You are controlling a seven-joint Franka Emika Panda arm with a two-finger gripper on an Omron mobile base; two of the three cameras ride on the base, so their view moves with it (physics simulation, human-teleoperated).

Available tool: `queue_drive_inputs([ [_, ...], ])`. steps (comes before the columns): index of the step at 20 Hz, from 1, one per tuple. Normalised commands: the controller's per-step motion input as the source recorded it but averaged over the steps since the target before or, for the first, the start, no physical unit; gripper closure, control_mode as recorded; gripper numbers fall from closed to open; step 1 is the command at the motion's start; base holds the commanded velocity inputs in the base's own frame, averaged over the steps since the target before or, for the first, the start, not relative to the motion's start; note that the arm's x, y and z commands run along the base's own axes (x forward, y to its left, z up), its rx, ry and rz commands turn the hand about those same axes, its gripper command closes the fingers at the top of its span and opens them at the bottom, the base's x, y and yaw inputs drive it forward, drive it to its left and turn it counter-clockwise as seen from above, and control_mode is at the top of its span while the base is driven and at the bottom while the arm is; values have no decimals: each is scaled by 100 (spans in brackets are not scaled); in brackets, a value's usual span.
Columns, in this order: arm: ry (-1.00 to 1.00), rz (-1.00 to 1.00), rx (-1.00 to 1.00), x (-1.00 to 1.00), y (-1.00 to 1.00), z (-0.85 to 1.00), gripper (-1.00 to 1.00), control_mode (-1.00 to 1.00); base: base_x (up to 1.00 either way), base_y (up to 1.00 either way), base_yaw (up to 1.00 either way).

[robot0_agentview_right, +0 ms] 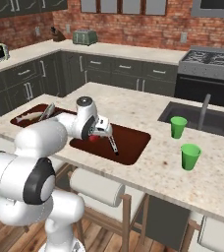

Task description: Gather the lemon and bell pepper from the fridge and place them on a tray on the dining counter. Then gather the fish and steak from the fridge and place them on the other tray.

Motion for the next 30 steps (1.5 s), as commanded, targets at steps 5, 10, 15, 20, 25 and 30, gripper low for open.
queue_drive_inputs([
  [5, 0, 0, 0, -17, 0, 36, -100, -100, 0, 0, 0],
  [10, -3, 0, 0, -42, 0, 39, -100, -100, 0, 0, 0],
  [15, -13, 3, 0, -92, 7, 30, -100, -100, 0, 0, 0],
  [20, -17, 7, 0, -100, 27, 21, -100, -100, 0, 0, 0],
  [25, -14, 7, 0, -100, 31, 30, -100, -100, 0, 0, 0],
  [30, -11, 6, 0, -100, 26, 38, -100, -100, 0, 0, 0],
])
